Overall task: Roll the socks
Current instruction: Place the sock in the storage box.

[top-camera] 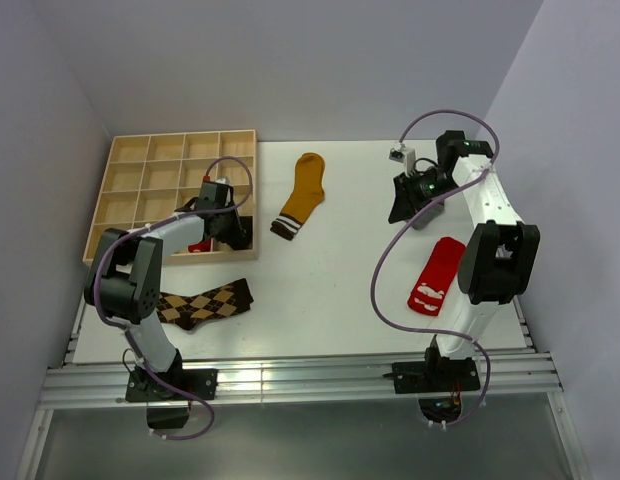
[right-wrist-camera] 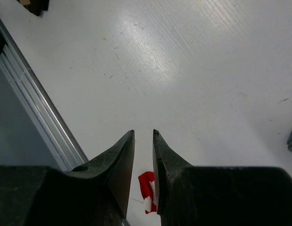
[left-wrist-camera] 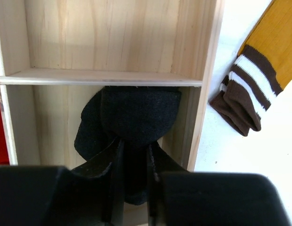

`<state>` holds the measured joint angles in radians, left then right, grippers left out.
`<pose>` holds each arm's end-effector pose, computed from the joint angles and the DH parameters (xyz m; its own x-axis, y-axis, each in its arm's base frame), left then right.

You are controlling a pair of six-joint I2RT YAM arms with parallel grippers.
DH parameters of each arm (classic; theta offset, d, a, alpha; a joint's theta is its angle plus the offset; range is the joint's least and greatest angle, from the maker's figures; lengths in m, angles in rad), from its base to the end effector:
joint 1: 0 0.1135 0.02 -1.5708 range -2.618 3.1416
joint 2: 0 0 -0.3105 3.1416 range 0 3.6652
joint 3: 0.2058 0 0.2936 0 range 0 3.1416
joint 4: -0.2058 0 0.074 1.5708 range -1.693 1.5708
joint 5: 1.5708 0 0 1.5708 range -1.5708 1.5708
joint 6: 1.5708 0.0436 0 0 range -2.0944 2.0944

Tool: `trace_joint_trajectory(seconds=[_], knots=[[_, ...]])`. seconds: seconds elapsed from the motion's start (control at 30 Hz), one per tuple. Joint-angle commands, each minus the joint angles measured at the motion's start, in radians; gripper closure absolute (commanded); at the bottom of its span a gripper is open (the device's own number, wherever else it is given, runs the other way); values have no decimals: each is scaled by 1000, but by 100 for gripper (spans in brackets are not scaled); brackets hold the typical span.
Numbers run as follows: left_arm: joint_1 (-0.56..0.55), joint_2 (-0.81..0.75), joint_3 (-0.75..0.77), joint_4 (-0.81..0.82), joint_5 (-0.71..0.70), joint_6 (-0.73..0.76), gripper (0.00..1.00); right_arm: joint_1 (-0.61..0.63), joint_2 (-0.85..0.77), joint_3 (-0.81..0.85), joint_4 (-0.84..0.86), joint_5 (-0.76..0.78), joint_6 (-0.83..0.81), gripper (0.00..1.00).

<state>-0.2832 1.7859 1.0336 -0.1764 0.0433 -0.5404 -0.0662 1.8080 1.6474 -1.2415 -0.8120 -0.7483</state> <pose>0.3908 -0.1157 0.1701 -0.8158 -0.2979 -0.4957 -0.1349 0.9315 -0.3378 0.4049 0.0049 0.3260 -0.6691 -0.4248 -0.6098 -0.7250 0.5534 0.4100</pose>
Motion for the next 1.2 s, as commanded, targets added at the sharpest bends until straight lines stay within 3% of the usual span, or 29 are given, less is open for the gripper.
trace_joint_trajectory(seconds=[0.0,0.27,0.63,0.7,0.83,0.87,1.17], knots=[[18,141,-38,18,-36,-30,78,-6,-64,-20,19,0,9,71],[18,101,-40,6,-39,-44,59,-6,-72,-35,28,11,13,71],[15,8,-12,-57,-89,-33,52,-6,-73,-32,30,14,20,70],[13,-25,-10,-77,-95,-33,43,-6,-75,-37,31,17,17,70],[12,-77,5,-106,-120,-29,39,-6,-81,-47,31,13,7,68],[12,-86,11,-116,-123,-26,34,-6,-81,-49,34,10,9,67],[-8,-218,54,-192,-148,-12,31,-9,-117,-89,89,11,35,63]])
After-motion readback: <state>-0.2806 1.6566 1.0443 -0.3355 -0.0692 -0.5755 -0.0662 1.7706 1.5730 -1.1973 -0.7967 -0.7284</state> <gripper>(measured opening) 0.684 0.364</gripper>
